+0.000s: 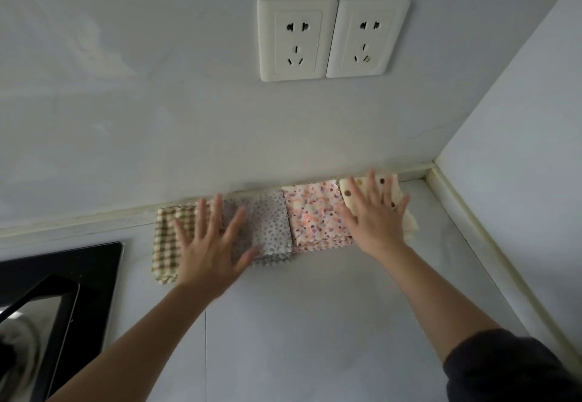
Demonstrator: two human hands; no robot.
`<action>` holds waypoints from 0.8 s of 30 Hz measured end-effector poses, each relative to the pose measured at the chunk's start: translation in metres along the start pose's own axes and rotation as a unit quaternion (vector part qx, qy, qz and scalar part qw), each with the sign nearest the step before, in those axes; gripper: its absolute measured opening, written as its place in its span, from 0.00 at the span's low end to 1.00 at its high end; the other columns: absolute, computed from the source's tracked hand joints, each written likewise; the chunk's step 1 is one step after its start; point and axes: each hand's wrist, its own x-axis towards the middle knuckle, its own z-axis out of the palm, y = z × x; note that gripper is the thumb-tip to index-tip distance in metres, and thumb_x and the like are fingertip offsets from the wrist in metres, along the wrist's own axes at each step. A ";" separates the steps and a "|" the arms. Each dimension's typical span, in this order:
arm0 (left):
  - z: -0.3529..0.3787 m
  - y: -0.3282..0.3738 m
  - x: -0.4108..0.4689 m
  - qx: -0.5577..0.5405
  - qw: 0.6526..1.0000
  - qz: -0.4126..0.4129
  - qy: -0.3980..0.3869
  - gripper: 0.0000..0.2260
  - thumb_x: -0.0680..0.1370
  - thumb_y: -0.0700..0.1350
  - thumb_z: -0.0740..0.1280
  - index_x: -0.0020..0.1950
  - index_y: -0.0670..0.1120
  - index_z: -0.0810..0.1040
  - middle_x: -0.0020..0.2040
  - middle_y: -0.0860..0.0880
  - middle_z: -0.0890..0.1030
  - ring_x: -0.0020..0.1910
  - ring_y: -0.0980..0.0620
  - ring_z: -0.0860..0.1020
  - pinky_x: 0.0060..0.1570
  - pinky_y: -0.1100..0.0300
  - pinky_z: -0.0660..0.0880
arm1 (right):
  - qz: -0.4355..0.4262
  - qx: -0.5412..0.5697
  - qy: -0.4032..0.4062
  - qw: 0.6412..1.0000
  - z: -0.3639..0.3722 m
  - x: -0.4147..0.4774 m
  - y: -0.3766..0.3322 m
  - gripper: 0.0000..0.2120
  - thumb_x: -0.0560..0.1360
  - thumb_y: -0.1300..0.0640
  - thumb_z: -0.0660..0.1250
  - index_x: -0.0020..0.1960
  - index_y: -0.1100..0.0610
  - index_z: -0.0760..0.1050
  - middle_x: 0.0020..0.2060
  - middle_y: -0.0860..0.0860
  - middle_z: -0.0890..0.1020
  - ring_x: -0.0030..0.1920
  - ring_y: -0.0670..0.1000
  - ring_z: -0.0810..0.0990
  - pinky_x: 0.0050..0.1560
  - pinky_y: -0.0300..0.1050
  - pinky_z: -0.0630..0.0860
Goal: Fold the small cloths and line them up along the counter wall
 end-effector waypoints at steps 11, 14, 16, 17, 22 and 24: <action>0.020 0.033 0.020 0.061 0.992 0.085 -0.068 0.29 0.77 0.61 0.46 0.75 0.51 0.63 0.74 0.42 0.64 0.73 0.40 0.64 0.65 0.31 0.59 | -0.154 -0.092 -0.020 0.984 0.031 0.001 -0.031 0.36 0.67 0.32 0.18 0.73 0.39 0.33 0.77 0.45 0.41 0.77 0.58 0.40 0.69 0.72 0.41; 0.008 0.025 0.013 0.077 0.993 0.090 -0.026 0.31 0.76 0.66 0.47 0.76 0.54 0.59 0.76 0.43 0.60 0.75 0.39 0.59 0.66 0.28 0.52 | -0.155 -0.053 -0.013 0.986 0.016 -0.004 -0.026 0.35 0.66 0.29 0.19 0.71 0.35 0.29 0.76 0.44 0.36 0.75 0.59 0.34 0.67 0.69 0.32; 0.002 0.013 0.003 0.070 0.996 0.053 0.003 0.33 0.75 0.69 0.48 0.76 0.56 0.56 0.77 0.43 0.56 0.75 0.38 0.54 0.66 0.28 0.45 | -0.164 -0.042 -0.006 0.986 0.007 -0.011 -0.024 0.33 0.69 0.28 0.24 0.73 0.35 0.31 0.75 0.44 0.34 0.74 0.59 0.32 0.66 0.68 0.29; 0.002 0.008 -0.003 0.062 0.998 0.032 0.003 0.33 0.74 0.70 0.48 0.76 0.57 0.55 0.78 0.43 0.56 0.75 0.37 0.54 0.65 0.27 0.45 | -0.173 -0.043 -0.011 0.984 0.006 -0.015 -0.025 0.32 0.70 0.28 0.26 0.73 0.35 0.31 0.75 0.44 0.34 0.74 0.58 0.31 0.66 0.69 0.29; -0.003 0.002 -0.008 0.043 0.997 -0.011 -0.065 0.34 0.75 0.72 0.41 0.75 0.58 0.60 0.76 0.43 0.61 0.72 0.36 0.62 0.59 0.24 0.59 | -0.217 -0.071 -0.058 0.972 0.019 -0.018 -0.039 0.37 0.63 0.28 0.17 0.70 0.36 0.27 0.73 0.44 0.29 0.74 0.58 0.29 0.68 0.73 0.35; -0.006 0.002 -0.007 0.041 0.997 -0.007 -0.064 0.33 0.75 0.71 0.42 0.75 0.58 0.59 0.76 0.43 0.60 0.73 0.36 0.62 0.59 0.25 0.59 | -0.218 -0.061 -0.059 0.972 0.019 -0.018 -0.041 0.37 0.63 0.28 0.17 0.71 0.36 0.28 0.73 0.44 0.29 0.73 0.58 0.28 0.66 0.71 0.30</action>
